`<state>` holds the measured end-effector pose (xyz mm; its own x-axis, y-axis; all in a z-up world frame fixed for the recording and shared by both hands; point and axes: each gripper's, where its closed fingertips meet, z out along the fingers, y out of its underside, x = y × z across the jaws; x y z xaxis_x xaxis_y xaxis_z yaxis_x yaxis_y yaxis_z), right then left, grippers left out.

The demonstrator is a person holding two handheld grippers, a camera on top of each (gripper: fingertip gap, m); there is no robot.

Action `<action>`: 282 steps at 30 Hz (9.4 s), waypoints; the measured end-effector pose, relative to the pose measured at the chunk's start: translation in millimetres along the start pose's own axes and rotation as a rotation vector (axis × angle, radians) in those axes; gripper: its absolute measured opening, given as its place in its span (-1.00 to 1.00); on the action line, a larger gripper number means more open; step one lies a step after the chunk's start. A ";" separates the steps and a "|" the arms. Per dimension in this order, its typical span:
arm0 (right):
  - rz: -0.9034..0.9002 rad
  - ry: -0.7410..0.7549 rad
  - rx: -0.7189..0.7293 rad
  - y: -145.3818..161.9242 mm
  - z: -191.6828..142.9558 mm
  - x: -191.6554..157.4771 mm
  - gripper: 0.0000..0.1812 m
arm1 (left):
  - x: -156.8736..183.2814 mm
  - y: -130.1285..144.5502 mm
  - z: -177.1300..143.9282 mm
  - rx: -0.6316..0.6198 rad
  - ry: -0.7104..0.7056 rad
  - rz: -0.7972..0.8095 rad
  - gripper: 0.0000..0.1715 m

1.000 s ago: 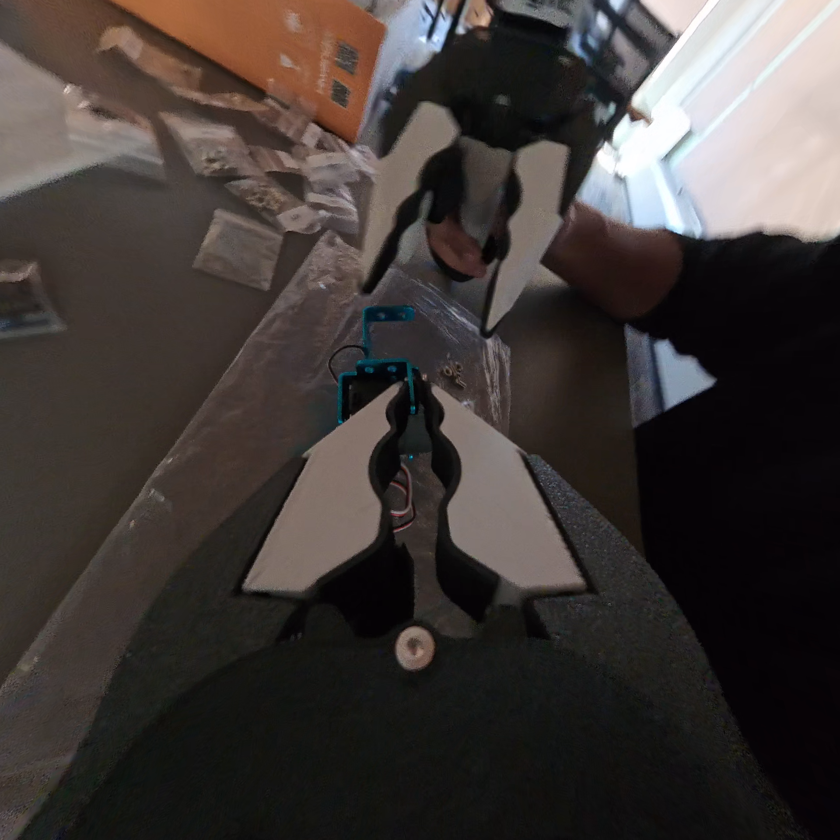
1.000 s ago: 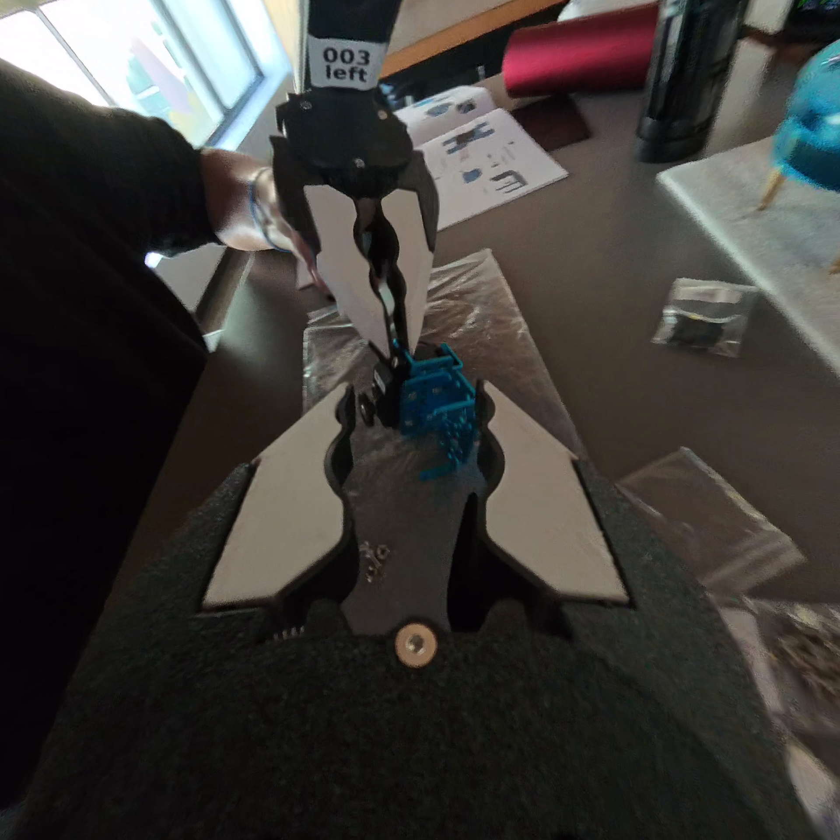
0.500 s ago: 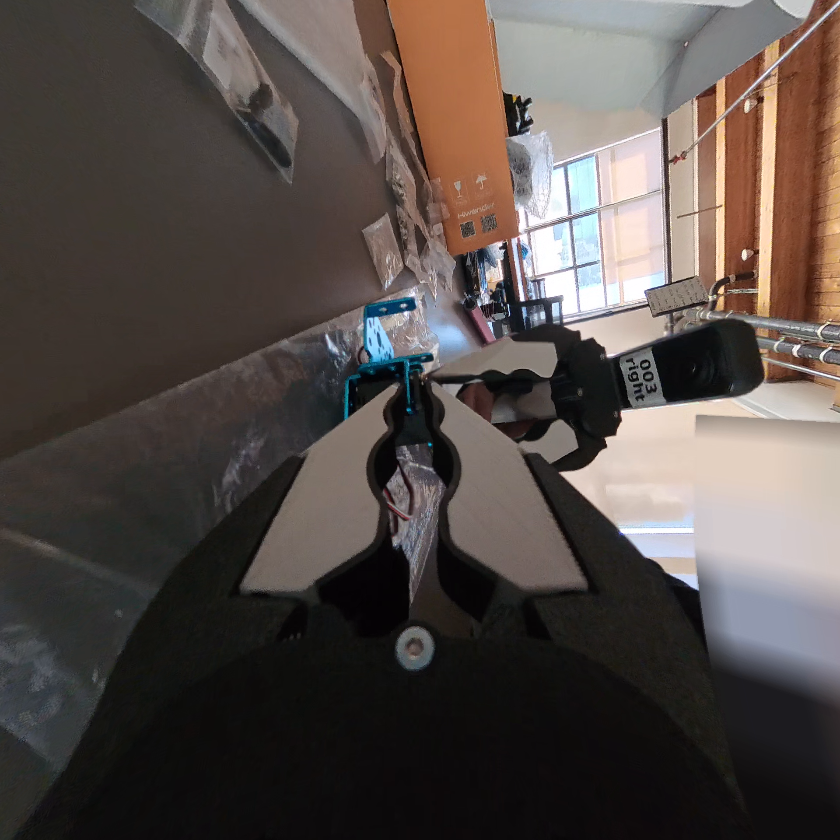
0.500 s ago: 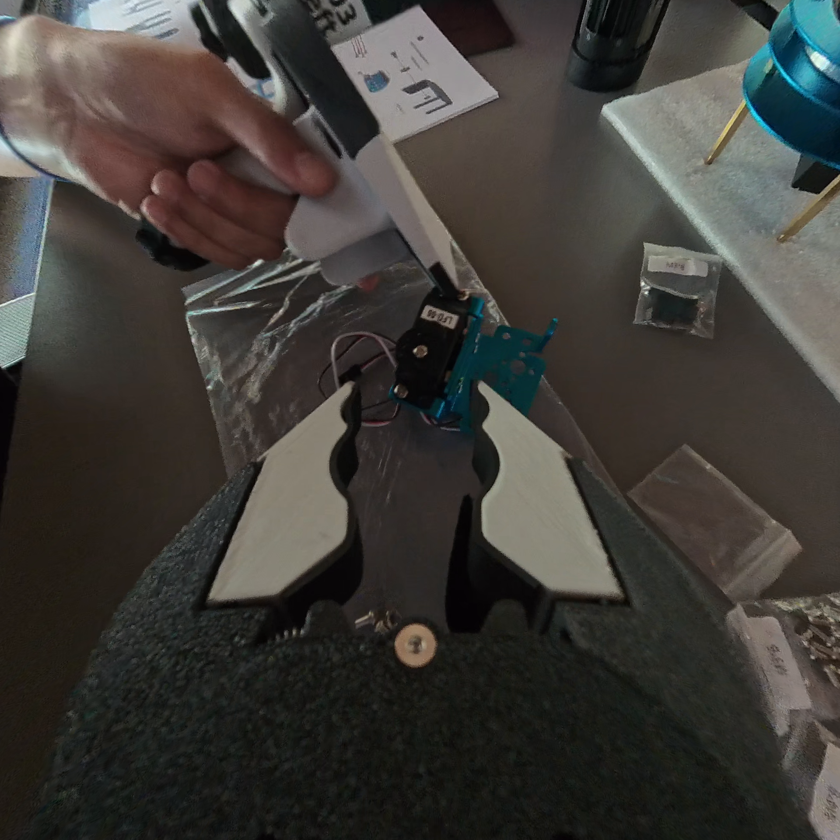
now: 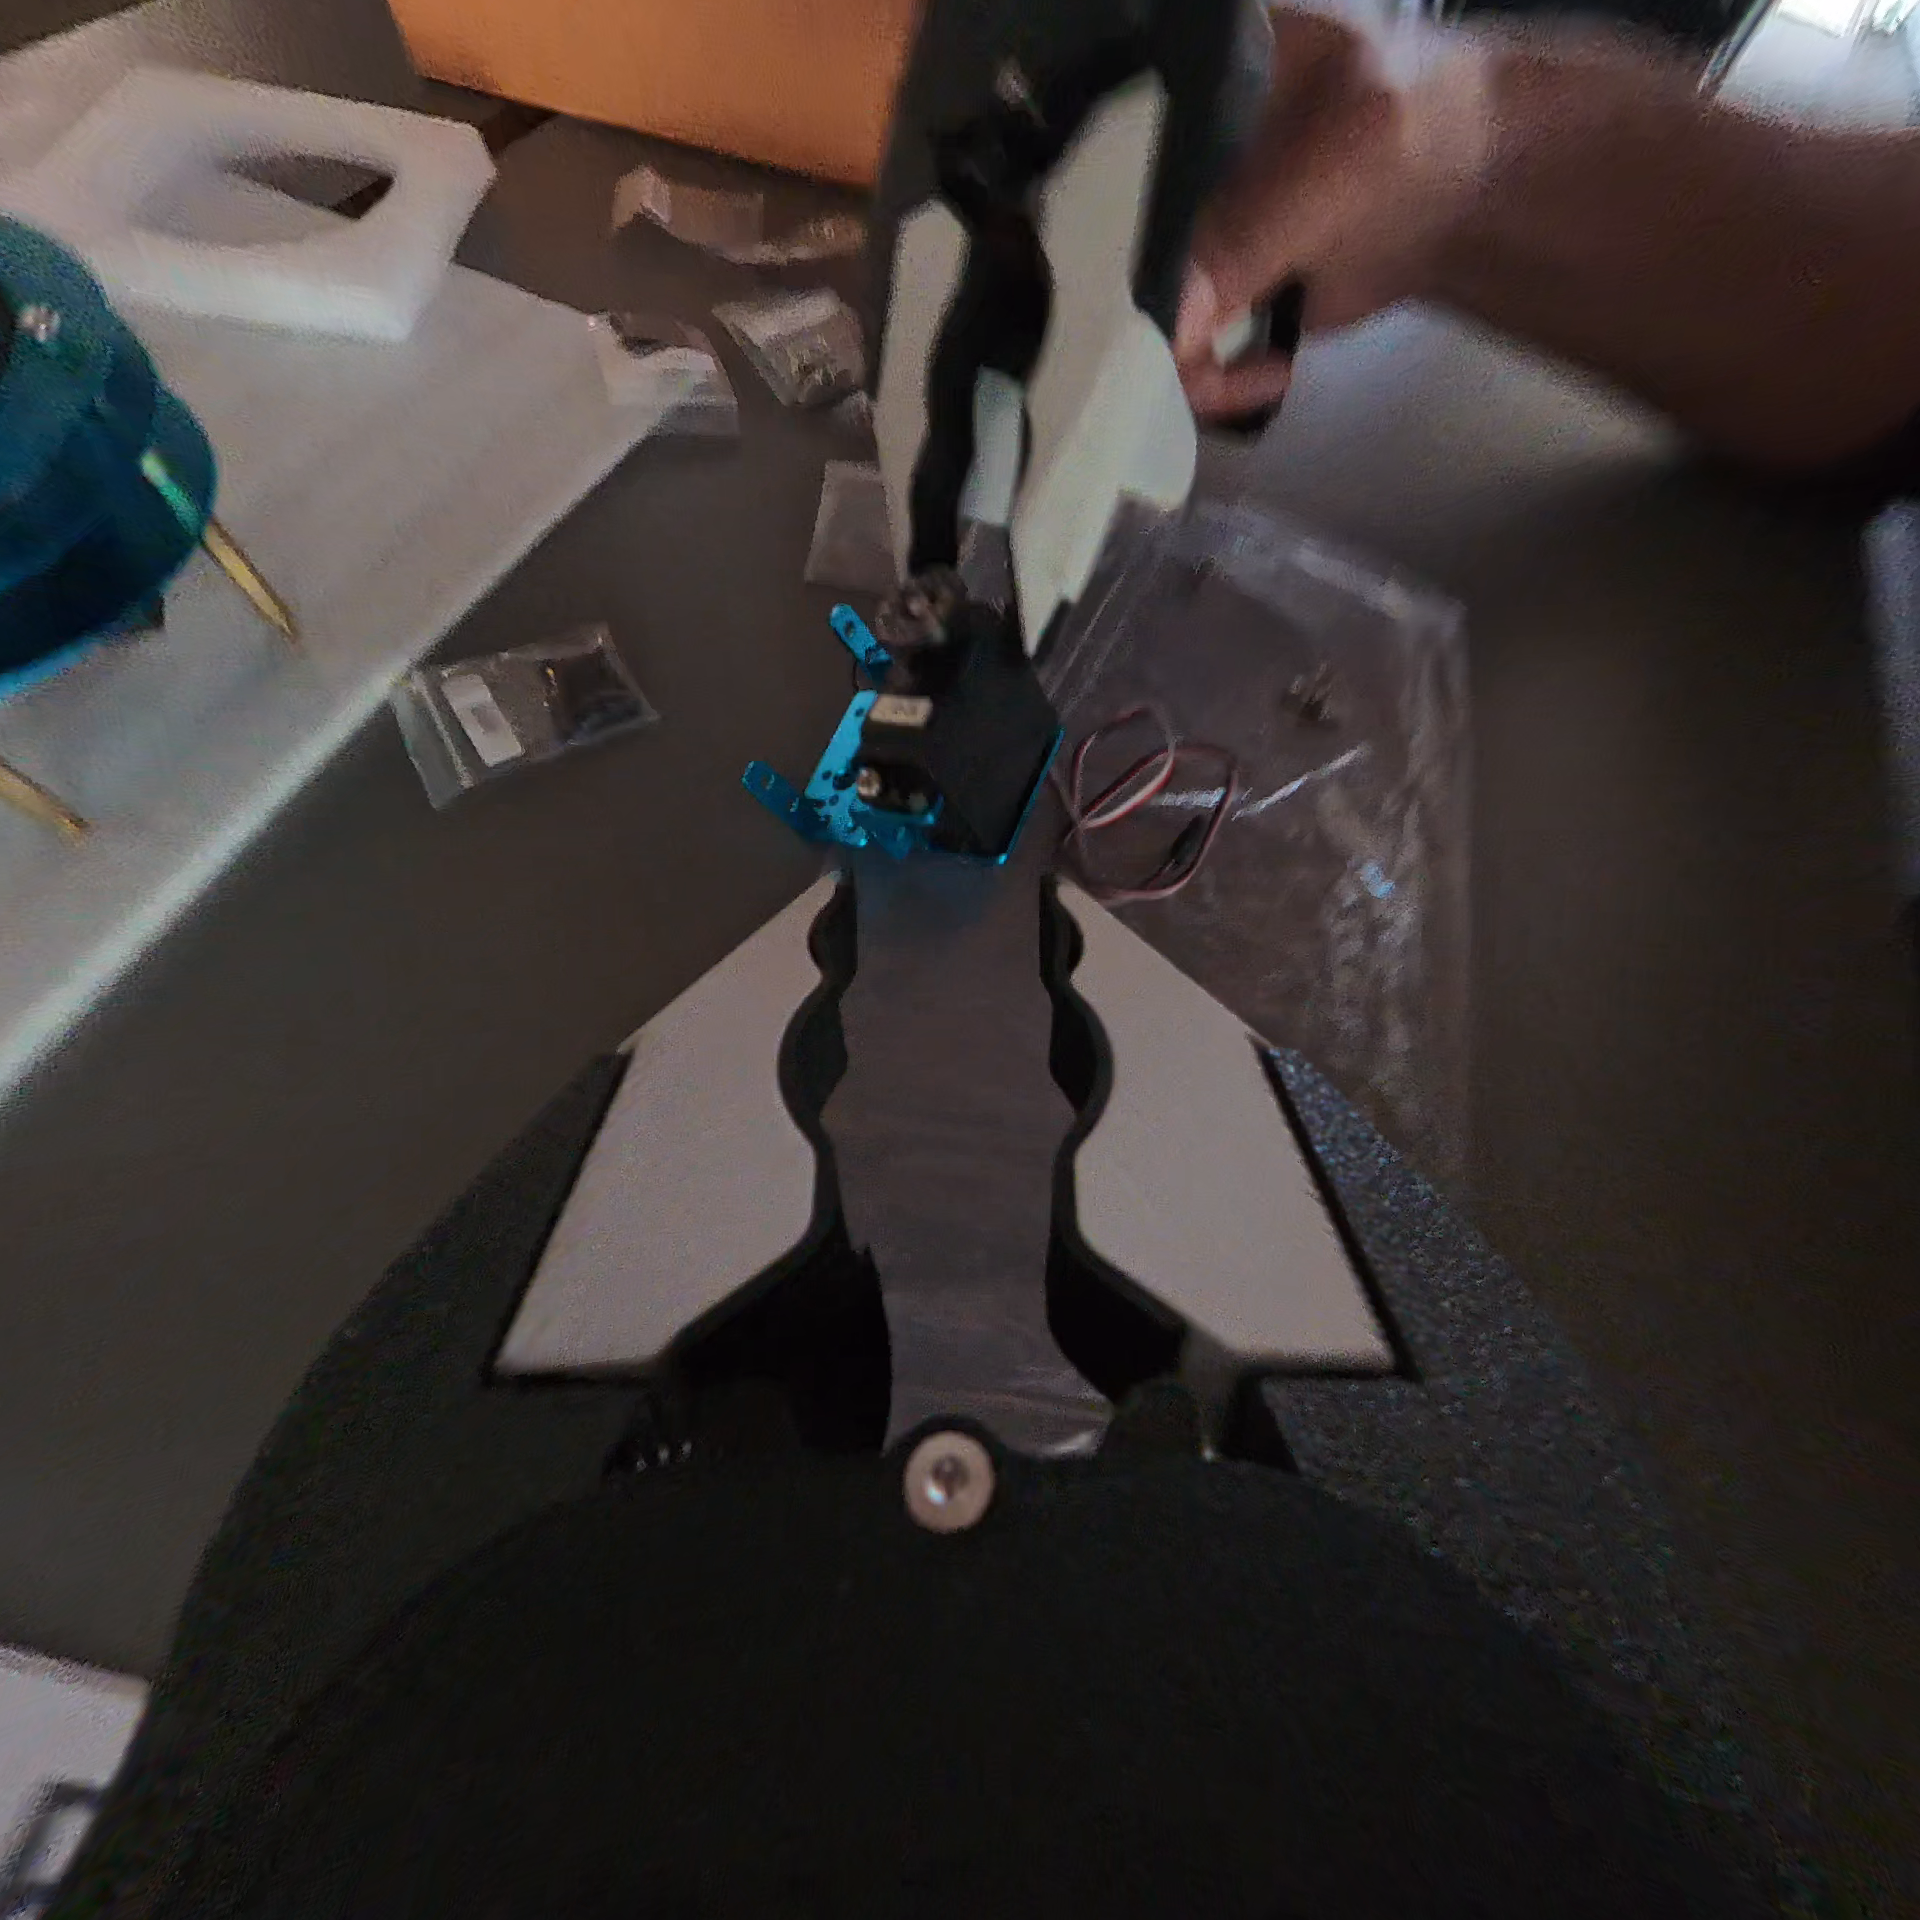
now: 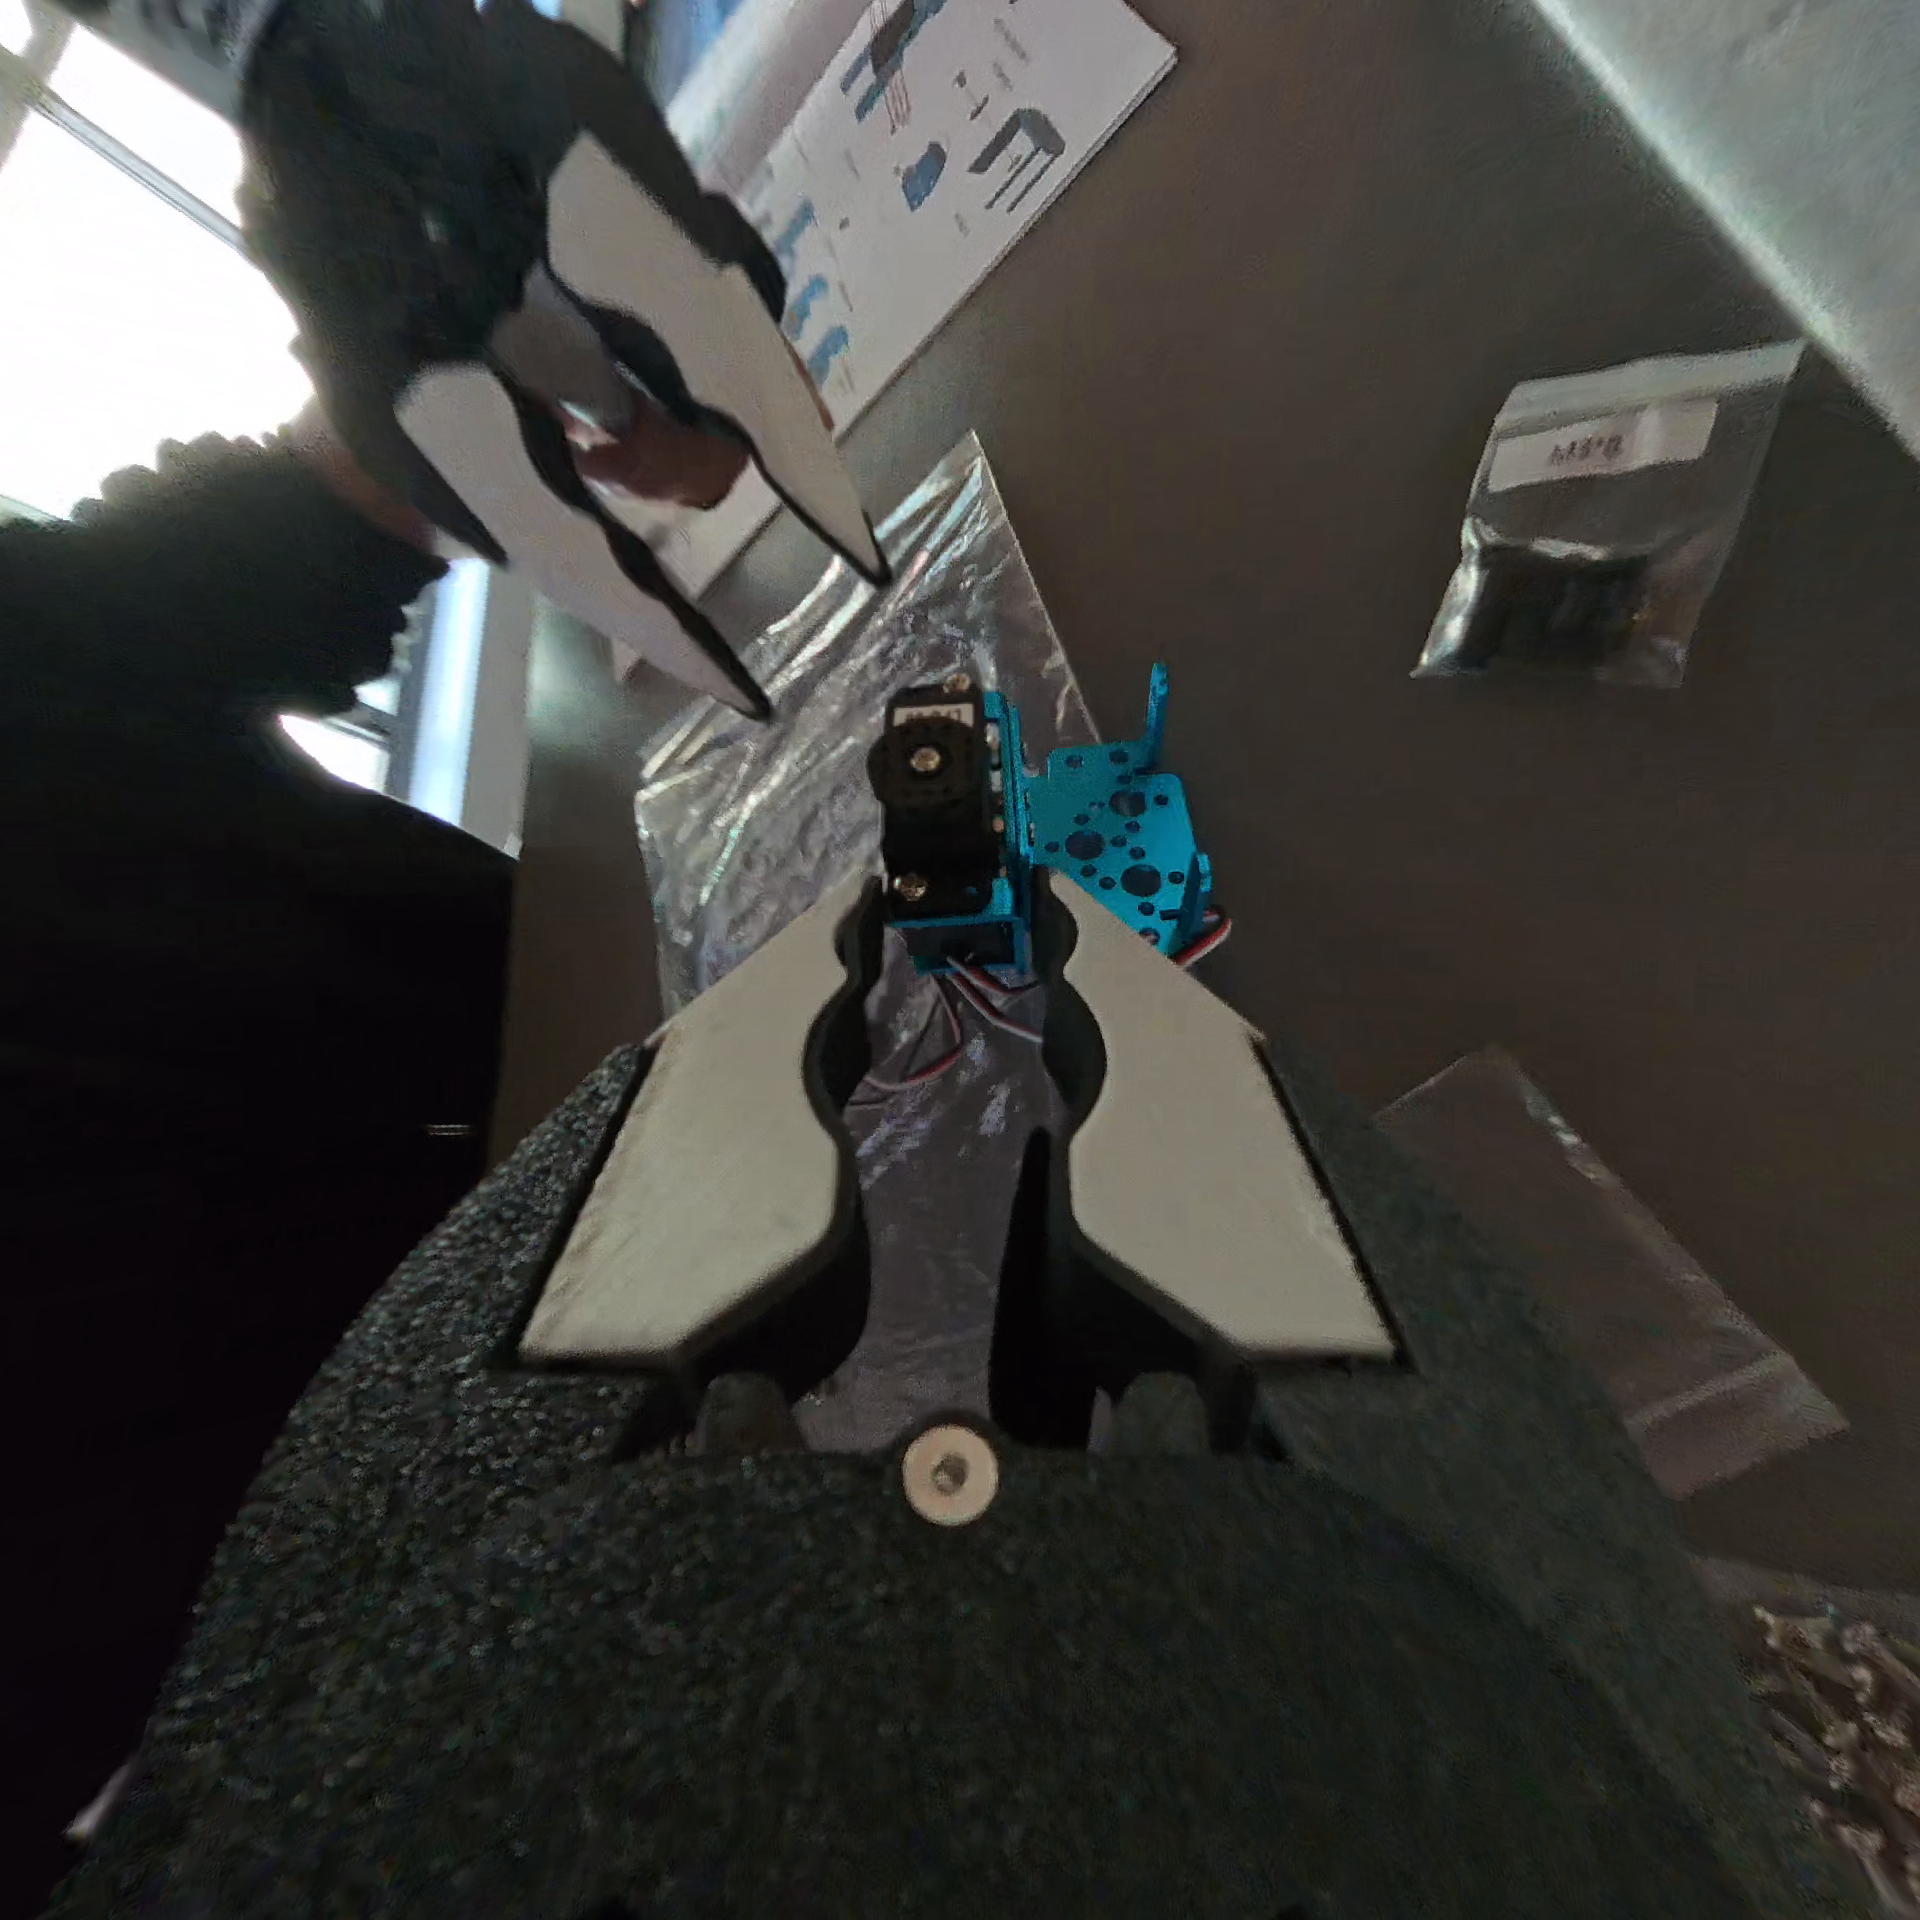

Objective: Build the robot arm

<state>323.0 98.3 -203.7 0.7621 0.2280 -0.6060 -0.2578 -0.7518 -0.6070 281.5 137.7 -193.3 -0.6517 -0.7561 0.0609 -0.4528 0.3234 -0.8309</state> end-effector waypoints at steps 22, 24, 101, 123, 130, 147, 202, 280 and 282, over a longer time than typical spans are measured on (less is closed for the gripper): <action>0.185 -0.236 0.023 -5.3 -10.3 25.0 -0.70 | -31.4 -14.7 40.4 0.011 -0.170 0.450 -0.50; 0.204 -0.245 0.023 -5.1 -10.2 27.6 -0.69 | -30.9 -15.0 43.0 0.015 -0.140 0.422 -0.58; -0.516 -0.031 -0.001 44.1 -7.8 -49.2 -0.80 | 55.3 -10.0 31.7 0.074 0.127 0.110 -0.29; -0.606 0.190 0.106 10.2 4.2 -60.9 -0.71 | 40.1 -9.2 21.2 0.027 0.133 -0.116 -0.99; -0.623 0.654 0.185 -1.3 13.7 -60.4 -0.65 | 27.8 -8.8 18.5 0.012 -0.013 -0.221 -0.99; -0.669 0.656 0.146 12.2 21.1 -42.9 -0.85 | 41.6 -5.8 28.0 0.028 -0.057 -0.122 -0.99; -0.752 0.463 0.118 23.2 17.6 -68.8 -0.66 | 41.9 -6.0 29.1 0.053 -0.018 0.101 -0.99; -0.343 0.453 0.278 28.5 -30.5 -29.1 -0.72 | 36.4 133.4 -181.9 0.337 -0.753 -0.531 -0.69; -0.350 0.458 0.271 29.4 -29.6 -29.8 -0.72 | 37.1 134.7 -177.2 0.299 -0.750 -0.514 -0.68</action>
<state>310.4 51.0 -188.3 0.9897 0.0994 -0.1033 -0.0426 -0.4838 -0.8741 88.5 254.1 -204.9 0.1897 -0.9664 0.1735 -0.3331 -0.2296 -0.9145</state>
